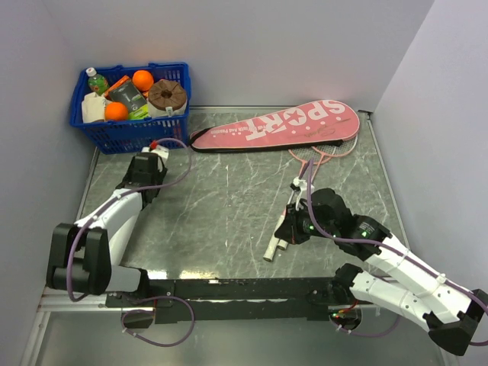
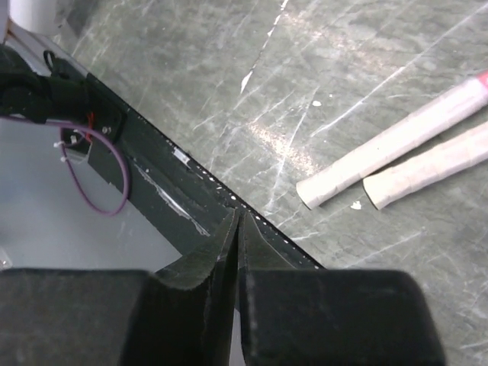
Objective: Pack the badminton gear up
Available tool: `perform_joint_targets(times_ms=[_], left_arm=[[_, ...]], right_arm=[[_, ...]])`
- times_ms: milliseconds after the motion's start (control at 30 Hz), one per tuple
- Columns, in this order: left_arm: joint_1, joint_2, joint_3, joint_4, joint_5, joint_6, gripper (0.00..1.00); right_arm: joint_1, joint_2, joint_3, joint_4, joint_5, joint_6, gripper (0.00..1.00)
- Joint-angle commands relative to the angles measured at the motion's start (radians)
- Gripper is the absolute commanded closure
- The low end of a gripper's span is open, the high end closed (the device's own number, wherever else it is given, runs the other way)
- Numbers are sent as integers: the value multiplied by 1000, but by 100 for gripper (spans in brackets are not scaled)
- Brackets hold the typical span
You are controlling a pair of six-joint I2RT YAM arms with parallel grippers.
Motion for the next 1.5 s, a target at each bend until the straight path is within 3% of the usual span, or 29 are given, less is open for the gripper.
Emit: perform_joint_targets(times_ms=[0, 67, 167, 200, 467, 567, 633, 800, 900, 1067, 1267, 1467], left_arm=[[66, 49, -5, 111, -72, 6, 62], [89, 74, 26, 80, -77, -16, 47], [90, 94, 40, 65, -90, -15, 9], [90, 84, 38, 68, -92, -14, 2], [70, -8, 99, 10, -80, -27, 4], [-41, -83, 154, -32, -40, -49, 3], [-178, -115, 206, -48, -26, -64, 3], [-518, -8, 355, -90, -87, -64, 4], [-607, 89, 415, -70, -61, -34, 4], [-614, 271, 470, 57, 77, 86, 4], [-542, 582, 762, -93, 175, 120, 4], [-514, 777, 840, 10, 196, 238, 4]], right_arm=[[-5, -15, -23, 68, -38, -7, 79], [-5, -24, -37, 80, -49, -1, 69], [-5, -38, -54, 93, -58, 2, 62], [-5, -41, -58, 94, -60, 1, 61], [-7, -22, -55, 94, -47, -3, 57], [-13, -13, -51, 94, -15, 17, 55], [-30, 5, -35, 85, -9, 10, 54], [-51, 73, 55, 8, 68, 7, 53], [-91, 67, 80, -18, 92, 13, 51], [-157, 24, 84, -50, 104, 31, 50], [-175, -36, 63, -82, 112, 30, 47], [-180, -56, 26, -90, 92, 47, 47]])
